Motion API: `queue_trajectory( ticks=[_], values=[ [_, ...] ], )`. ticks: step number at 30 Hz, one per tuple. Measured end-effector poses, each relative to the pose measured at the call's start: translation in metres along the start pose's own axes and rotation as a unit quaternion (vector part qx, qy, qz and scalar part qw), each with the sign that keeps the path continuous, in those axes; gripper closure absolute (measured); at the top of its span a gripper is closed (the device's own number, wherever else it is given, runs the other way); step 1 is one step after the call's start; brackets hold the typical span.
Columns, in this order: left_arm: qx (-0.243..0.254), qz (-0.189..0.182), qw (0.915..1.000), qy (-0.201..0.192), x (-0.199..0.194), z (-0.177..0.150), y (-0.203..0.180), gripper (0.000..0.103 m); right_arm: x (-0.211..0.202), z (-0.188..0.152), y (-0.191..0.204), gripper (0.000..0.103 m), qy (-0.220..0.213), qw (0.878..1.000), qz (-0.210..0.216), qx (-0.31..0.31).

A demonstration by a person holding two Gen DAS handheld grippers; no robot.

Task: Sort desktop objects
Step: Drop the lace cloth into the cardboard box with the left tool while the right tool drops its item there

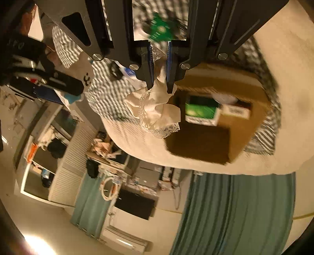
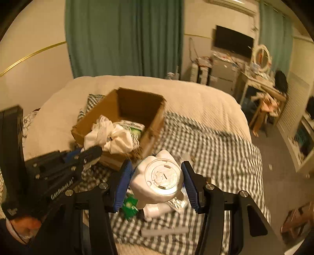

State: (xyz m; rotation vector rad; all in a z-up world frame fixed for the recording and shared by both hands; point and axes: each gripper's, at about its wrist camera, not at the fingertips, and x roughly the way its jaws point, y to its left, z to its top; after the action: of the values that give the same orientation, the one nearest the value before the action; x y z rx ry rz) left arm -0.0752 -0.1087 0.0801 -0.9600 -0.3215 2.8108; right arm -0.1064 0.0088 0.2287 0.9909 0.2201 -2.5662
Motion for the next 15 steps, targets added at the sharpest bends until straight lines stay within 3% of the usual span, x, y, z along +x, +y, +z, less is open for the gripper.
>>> queue_trajectory(
  ticks=[8, 15],
  values=[
    [-0.004, 0.035, 0.9992, -0.021, 0.01, 0.047, 0.051, 0.092, 0.038, 0.042, 0.023, 0.052, -0.015, 0.999, 0.034, 0.002],
    [-0.021, 0.052, 0.9981, -0.027, 0.03, 0.086, 0.091, 0.092, 0.074, 0.073, 0.023, 0.052, -0.014, 0.999, 0.033, 0.007]
  ],
)
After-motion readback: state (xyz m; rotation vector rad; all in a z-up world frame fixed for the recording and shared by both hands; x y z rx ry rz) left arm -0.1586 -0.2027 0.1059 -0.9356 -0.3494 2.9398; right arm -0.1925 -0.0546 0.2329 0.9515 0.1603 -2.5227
